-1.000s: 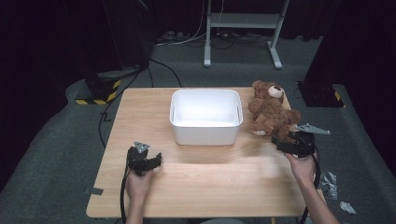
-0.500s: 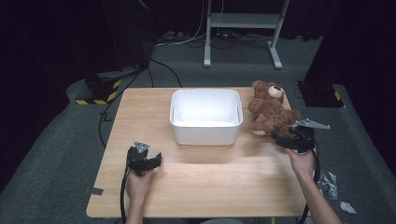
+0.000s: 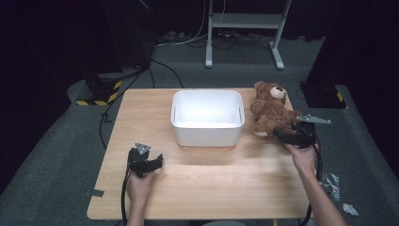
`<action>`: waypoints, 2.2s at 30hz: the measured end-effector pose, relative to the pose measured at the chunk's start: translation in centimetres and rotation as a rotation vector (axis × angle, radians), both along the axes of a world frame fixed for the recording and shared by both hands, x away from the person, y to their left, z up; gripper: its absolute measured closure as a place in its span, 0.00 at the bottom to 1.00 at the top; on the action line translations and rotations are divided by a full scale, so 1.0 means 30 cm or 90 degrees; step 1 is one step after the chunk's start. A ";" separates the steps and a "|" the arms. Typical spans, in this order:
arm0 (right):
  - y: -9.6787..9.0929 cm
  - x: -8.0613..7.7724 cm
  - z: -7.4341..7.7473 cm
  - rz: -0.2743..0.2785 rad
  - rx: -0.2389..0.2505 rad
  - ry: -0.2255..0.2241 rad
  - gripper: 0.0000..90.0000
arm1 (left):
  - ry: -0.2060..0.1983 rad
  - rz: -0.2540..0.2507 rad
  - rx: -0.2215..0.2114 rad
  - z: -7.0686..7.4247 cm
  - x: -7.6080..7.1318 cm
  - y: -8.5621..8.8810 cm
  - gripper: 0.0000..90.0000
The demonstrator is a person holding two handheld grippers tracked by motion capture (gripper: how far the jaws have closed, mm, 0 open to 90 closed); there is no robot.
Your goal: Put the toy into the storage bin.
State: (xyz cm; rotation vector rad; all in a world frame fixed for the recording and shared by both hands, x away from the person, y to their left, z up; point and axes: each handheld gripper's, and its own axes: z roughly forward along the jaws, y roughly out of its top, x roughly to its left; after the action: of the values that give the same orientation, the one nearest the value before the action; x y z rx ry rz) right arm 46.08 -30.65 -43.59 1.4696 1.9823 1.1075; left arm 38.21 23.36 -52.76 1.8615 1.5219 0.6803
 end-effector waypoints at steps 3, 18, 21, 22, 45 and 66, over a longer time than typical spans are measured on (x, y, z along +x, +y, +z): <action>0.003 0.009 0.005 0.003 -0.004 0.005 0.15 | 0.000 0.000 0.000 0.000 0.000 0.000 0.28; 0.004 0.058 0.029 -0.017 -0.014 -0.001 0.14 | 0.000 0.000 0.000 0.000 0.000 0.000 0.28; 0.004 0.071 0.029 -0.025 -0.013 -0.002 0.14 | 0.000 0.000 0.000 0.000 0.000 0.000 0.28; 0.002 0.077 0.031 -0.024 -0.014 -0.001 0.14 | 0.000 0.000 0.000 0.000 0.000 0.000 0.28; 0.030 0.230 0.055 -0.047 -0.024 0.016 0.14 | 0.001 0.000 0.000 0.000 0.000 0.000 0.28; 0.069 0.375 0.027 -0.091 0.008 0.082 0.14 | 0.002 -0.001 0.002 0.001 0.000 0.001 0.28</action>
State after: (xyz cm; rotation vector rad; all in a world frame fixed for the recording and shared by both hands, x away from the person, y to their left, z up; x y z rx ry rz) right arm 57.32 -28.58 -42.79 1.6989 1.9232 0.9883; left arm 38.21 23.40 -52.74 1.8661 1.5225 0.6794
